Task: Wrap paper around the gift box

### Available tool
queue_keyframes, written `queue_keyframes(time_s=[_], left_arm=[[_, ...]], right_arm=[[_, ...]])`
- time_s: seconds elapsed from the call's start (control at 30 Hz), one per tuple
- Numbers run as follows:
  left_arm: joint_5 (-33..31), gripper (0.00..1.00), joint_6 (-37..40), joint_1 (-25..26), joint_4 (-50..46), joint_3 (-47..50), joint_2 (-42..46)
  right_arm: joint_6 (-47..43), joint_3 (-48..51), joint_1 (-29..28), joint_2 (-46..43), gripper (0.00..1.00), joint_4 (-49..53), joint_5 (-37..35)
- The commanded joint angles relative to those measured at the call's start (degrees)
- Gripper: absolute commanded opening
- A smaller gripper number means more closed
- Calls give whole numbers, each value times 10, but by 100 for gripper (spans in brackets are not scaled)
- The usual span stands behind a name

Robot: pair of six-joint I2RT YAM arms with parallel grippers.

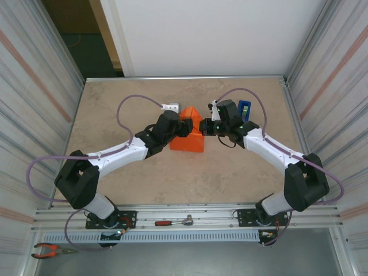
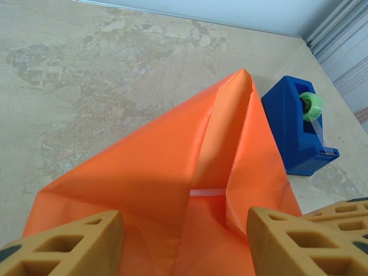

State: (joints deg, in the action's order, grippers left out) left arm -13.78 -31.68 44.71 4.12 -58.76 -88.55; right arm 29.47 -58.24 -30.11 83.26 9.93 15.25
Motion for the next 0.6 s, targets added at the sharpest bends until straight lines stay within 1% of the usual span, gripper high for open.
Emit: queue_keyframes(time_s=[0.0, 0.33, 0.5, 0.57], left_arm=[[2, 59, -7, 8, -74, 13, -30], [-64, 59, 12, 34, -98, -8, -64], [-104, 59, 15, 52, -113, -12, -76], [-129, 59, 18, 59, -131, -17, -84]], right_arm=[[-7, 13, -12, 10, 0, 11, 18], [-7, 23, -17, 11, 0, 12, 16], [-7, 27, -18, 7, 0, 11, 15], [-6, 28, -18, 7, 0, 11, 15]])
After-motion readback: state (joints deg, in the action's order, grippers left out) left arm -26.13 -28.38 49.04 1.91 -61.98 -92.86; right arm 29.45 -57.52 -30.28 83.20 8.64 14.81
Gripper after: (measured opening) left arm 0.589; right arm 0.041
